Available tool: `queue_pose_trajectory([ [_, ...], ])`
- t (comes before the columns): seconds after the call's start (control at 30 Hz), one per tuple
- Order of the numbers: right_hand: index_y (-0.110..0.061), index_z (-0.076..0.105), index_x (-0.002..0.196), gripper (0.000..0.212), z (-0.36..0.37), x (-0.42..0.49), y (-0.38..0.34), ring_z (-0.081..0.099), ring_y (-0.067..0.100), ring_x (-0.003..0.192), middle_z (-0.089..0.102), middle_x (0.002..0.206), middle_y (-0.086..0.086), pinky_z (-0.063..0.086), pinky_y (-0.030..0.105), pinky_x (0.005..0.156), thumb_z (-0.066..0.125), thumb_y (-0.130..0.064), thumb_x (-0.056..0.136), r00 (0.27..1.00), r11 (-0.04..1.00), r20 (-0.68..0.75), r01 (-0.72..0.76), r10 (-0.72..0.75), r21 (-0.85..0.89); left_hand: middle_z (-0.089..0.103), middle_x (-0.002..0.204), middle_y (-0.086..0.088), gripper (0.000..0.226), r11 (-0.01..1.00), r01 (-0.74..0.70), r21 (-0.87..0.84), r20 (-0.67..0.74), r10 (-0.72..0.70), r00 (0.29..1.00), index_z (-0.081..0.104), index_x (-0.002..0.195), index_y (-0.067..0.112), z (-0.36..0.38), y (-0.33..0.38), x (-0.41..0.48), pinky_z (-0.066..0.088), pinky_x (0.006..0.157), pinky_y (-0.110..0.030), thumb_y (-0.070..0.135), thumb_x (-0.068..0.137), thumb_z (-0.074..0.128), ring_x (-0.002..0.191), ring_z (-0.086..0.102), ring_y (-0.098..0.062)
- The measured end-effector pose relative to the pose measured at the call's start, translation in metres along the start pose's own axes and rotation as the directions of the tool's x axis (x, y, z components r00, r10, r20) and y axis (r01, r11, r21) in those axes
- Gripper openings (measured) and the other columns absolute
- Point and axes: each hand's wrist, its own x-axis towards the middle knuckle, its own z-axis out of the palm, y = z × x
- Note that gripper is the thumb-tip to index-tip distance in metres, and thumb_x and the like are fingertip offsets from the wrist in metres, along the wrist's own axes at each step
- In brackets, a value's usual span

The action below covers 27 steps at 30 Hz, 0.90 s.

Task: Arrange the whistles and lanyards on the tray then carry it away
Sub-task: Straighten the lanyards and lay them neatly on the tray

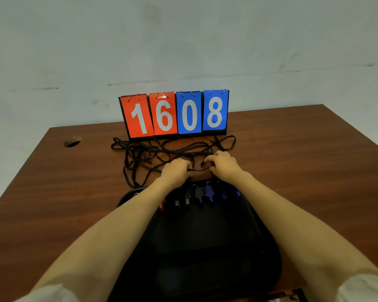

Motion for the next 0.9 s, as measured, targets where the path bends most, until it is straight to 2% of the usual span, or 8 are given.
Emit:
queue_pose_trajectory([
  [0.07, -0.026, 0.044, 0.138, 0.053, -0.004, -0.003, -0.003, 0.034, 0.027, 0.128, 0.043, 0.135, 0.006, 0.036, 0.039, 0.103, 0.058, -0.017, 0.088, 0.996, 0.998, -0.070, 0.059, -0.057, 0.032, 0.064, 0.107, -0.011, 0.016, 0.990, -0.018, -0.139, -0.046, 0.012, 0.999, 0.063, 0.101, 0.009, -0.002, 0.000, 0.001, 0.048, 0.083, -0.037, 0.020, 0.091, 0.057, 0.098, 0.058, -0.028],
  [0.13, -0.024, 0.045, 0.138, 0.061, -0.012, -0.010, -0.012, 0.043, 0.017, 0.119, 0.047, 0.130, 0.001, 0.041, 0.029, 0.098, 0.067, -0.016, 0.082, 0.984, 0.957, -0.110, 0.164, -0.141, 0.238, 0.066, 0.093, -0.007, 0.012, 0.933, -0.081, -0.350, -0.141, 0.033, 0.989, 0.063, 0.098, 0.007, -0.012, 0.004, -0.004, 0.046, 0.072, -0.019, 0.015, 0.091, 0.058, 0.083, 0.060, -0.019],
  [0.23, -0.017, 0.057, 0.122, 0.043, -0.027, -0.021, -0.032, 0.049, 0.000, 0.080, 0.052, 0.102, -0.008, 0.038, 0.012, 0.069, 0.072, -0.018, 0.081, 0.982, 0.842, -0.099, 0.187, -0.159, 0.506, 0.065, 0.085, 0.003, 0.010, 0.775, -0.200, -0.599, -0.311, 0.005, 0.950, 0.064, 0.099, 0.011, -0.036, 0.016, -0.020, 0.043, 0.066, -0.007, 0.014, 0.090, 0.060, 0.074, 0.061, -0.006],
  [0.3, -0.017, 0.063, 0.103, 0.018, -0.035, -0.025, -0.044, 0.051, 0.003, 0.075, 0.059, 0.090, -0.006, 0.039, 0.015, 0.067, 0.066, -0.024, 0.087, 0.988, 0.813, -0.115, 0.153, -0.106, 0.562, 0.064, 0.086, 0.004, 0.011, 0.681, -0.268, -0.681, -0.388, -0.025, 0.922, 0.062, 0.100, 0.009, -0.054, 0.022, -0.032, 0.045, 0.069, -0.007, 0.013, 0.090, 0.059, 0.076, 0.060, -0.002],
  [0.47, -0.013, 0.055, 0.097, 0.010, -0.061, -0.035, -0.049, 0.056, 0.021, 0.077, 0.058, 0.083, 0.002, 0.044, 0.029, 0.067, 0.051, -0.022, 0.096, 0.966, 0.877, -0.258, 0.116, 0.009, 0.466, 0.062, 0.086, 0.007, 0.009, 0.526, -0.347, -0.776, -0.521, -0.227, 0.823, 0.057, 0.102, 0.012, -0.098, 0.017, -0.063, 0.050, 0.069, -0.010, 0.016, 0.095, 0.053, 0.075, 0.063, -0.004],
  [0.67, -0.008, 0.057, 0.103, 0.017, -0.105, -0.061, -0.039, 0.057, 0.028, 0.086, 0.062, 0.101, 0.011, 0.046, 0.037, 0.072, 0.045, -0.019, 0.098, 0.897, 0.952, -0.423, 0.011, 0.125, 0.306, 0.064, 0.086, -0.003, 0.012, 0.508, -0.207, -0.836, -0.480, -0.496, 0.724, 0.058, 0.099, 0.012, -0.110, -0.023, -0.098, 0.046, 0.076, -0.025, 0.022, 0.093, 0.056, 0.085, 0.064, -0.020],
  [0.83, -0.004, 0.059, 0.104, 0.019, -0.134, -0.083, -0.061, 0.049, 0.024, 0.072, 0.059, 0.090, 0.012, 0.042, 0.037, 0.065, 0.045, -0.016, 0.099, 0.867, 0.947, -0.496, 0.114, 0.054, 0.301, 0.064, 0.093, -0.007, 0.014, 0.516, -0.035, -0.856, -0.340, -0.510, 0.790, 0.057, 0.104, 0.008, -0.113, -0.021, -0.123, 0.040, 0.049, -0.014, 0.017, 0.095, 0.053, 0.064, 0.057, -0.007],
  [0.9, -0.007, 0.060, 0.105, 0.019, -0.146, -0.092, -0.070, 0.049, 0.023, 0.068, 0.061, 0.086, 0.012, 0.039, 0.034, 0.063, 0.046, -0.018, 0.099, 0.868, 0.936, -0.496, 0.160, 0.017, 0.312, 0.064, 0.109, -0.014, 0.022, 0.579, 0.060, -0.813, -0.258, -0.450, 0.855, 0.056, 0.114, 0.006, -0.116, -0.022, -0.129, 0.040, 0.052, -0.016, 0.014, 0.093, 0.056, 0.070, 0.056, -0.011],
])
